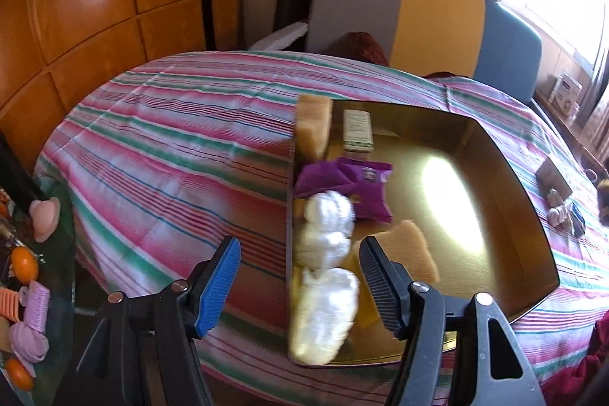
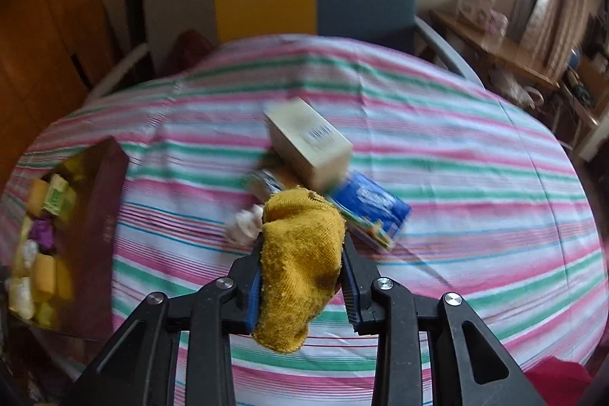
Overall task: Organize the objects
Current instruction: 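Carry the yellow knit sock into the gold tray and open the right tool, then move both tools back toward the remaining items on the table, then grasp the white rolled sock with the left tool, then grasp the wrapped biscuit bar with the right tool while the left tool holds the sock, then carry the white sock into the gold tray and open the left tool, then carry the biscuit bar into the gold tray and open the right tool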
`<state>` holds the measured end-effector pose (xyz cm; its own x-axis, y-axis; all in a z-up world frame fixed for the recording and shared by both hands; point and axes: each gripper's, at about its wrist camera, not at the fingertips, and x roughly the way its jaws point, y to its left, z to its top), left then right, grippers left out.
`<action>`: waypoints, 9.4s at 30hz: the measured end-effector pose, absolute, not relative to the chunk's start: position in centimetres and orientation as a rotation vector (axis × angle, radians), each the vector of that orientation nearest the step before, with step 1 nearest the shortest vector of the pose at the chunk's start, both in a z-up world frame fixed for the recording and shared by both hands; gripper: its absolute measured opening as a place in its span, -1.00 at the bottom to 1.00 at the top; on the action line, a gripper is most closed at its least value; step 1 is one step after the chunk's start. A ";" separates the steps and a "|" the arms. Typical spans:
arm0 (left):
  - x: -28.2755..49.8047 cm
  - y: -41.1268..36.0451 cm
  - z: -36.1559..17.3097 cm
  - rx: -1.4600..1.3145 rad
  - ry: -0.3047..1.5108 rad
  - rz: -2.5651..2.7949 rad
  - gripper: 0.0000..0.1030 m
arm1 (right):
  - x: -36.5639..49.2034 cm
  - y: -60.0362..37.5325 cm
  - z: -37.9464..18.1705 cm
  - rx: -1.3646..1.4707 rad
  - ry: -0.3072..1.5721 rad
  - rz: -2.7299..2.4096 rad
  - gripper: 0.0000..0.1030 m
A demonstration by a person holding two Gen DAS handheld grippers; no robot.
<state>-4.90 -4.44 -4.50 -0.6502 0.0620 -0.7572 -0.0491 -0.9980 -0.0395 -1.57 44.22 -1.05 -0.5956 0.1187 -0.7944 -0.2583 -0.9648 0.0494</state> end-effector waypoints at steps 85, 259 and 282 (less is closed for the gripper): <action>-3.3 13.1 0.3 -1.019 0.355 2.531 0.26 | -0.8 54.5 -3.8 -1.085 0.491 2.389 0.67; -12.6 6.1 -2.9 -1.202 0.125 2.592 -0.27 | -5.0 44.7 -11.6 -1.723 -0.060 2.660 -0.23; -2.7 4.2 -3.4 -1.130 0.156 2.662 -0.27 | -5.3 43.2 -11.8 -1.690 -0.069 2.618 -0.24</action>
<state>-2.71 4.18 -3.37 -0.6702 0.1817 -0.7196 -0.2646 -0.9643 0.0030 -5.28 43.16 -11.81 -0.4118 0.0445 -0.9102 0.0032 -0.9987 -0.0502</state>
